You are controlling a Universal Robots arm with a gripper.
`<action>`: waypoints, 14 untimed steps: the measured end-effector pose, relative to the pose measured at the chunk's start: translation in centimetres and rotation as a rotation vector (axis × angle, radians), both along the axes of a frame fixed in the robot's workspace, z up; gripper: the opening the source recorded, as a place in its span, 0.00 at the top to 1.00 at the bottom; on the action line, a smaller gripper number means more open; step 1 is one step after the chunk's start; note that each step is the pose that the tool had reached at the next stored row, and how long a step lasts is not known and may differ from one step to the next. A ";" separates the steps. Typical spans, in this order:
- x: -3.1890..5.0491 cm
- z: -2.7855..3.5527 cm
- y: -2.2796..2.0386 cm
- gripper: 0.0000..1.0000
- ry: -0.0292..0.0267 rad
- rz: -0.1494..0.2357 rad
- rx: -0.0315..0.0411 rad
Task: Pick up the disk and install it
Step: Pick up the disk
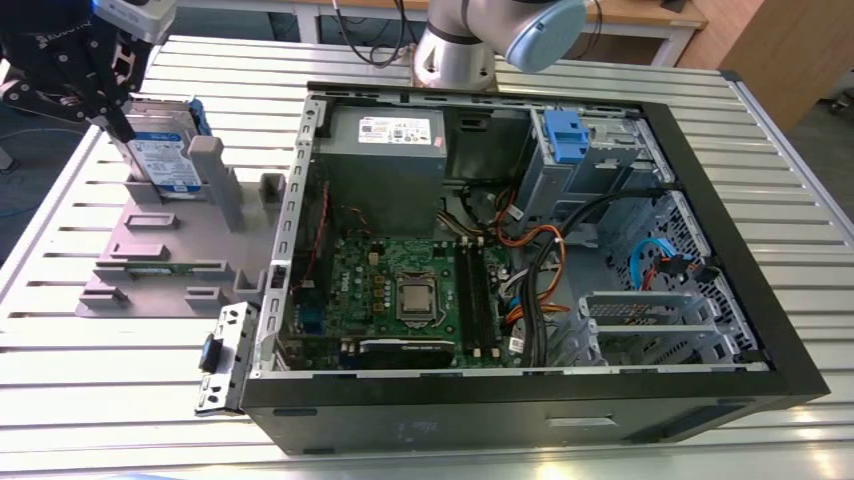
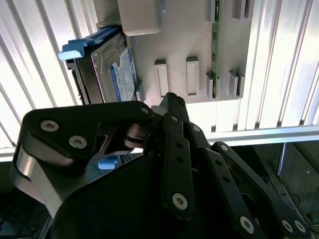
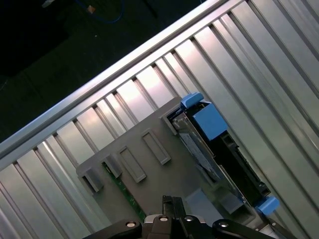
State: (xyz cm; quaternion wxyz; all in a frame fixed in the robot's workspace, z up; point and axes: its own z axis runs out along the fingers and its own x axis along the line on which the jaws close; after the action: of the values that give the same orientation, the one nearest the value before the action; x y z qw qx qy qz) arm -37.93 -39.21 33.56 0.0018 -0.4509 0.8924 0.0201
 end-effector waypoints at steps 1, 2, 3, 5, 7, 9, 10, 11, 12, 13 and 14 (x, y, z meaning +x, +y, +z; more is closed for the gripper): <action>0.00 0.00 0.00 0.89 0.0000 0.001 0.0000; 0.00 0.00 0.00 0.89 0.0000 0.002 0.0000; 0.00 0.00 0.00 0.89 0.0000 0.003 0.0000; 0.00 0.00 0.00 0.89 0.0000 0.006 0.0000; 0.00 0.00 0.00 0.89 0.0000 0.010 0.0000; 0.00 0.00 0.00 0.89 0.0000 0.015 0.0000; 0.00 0.00 0.00 0.89 0.0000 0.018 0.0000; 0.00 0.00 0.00 0.89 0.0000 0.020 0.0000; 0.00 0.00 0.00 0.89 0.0000 0.023 0.0000; 0.00 0.00 0.00 0.89 0.0000 0.025 0.0000; 0.00 0.00 0.00 0.89 0.0000 0.027 0.0000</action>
State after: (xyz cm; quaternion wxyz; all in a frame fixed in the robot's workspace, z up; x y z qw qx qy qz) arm -37.93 -39.21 33.56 0.0015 -0.4630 0.8862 0.0202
